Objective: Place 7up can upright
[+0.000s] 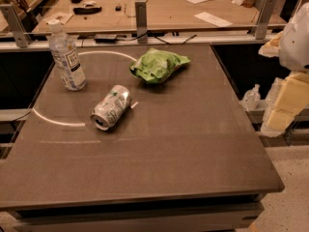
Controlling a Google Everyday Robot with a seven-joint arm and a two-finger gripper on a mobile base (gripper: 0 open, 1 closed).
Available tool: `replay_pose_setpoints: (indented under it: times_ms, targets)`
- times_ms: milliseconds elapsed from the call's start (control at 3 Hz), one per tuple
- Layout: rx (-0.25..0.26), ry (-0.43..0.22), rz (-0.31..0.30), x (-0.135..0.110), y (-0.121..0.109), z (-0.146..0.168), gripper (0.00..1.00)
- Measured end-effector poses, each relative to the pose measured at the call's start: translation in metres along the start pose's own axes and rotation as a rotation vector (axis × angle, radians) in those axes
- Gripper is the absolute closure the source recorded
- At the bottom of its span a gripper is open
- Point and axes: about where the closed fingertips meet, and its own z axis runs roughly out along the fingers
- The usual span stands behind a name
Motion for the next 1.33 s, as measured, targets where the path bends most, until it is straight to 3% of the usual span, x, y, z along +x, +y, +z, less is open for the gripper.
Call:
replay_pose_setpoints:
  times_ms: [667,1333]
  targets:
    - [-0.002,-0.003,-0.017,-0.0019,-0.0002,-0.0011,0.00]
    - [-0.018,0.013,-0.211,-0.0076,-0.0029,0.0065,0.00]
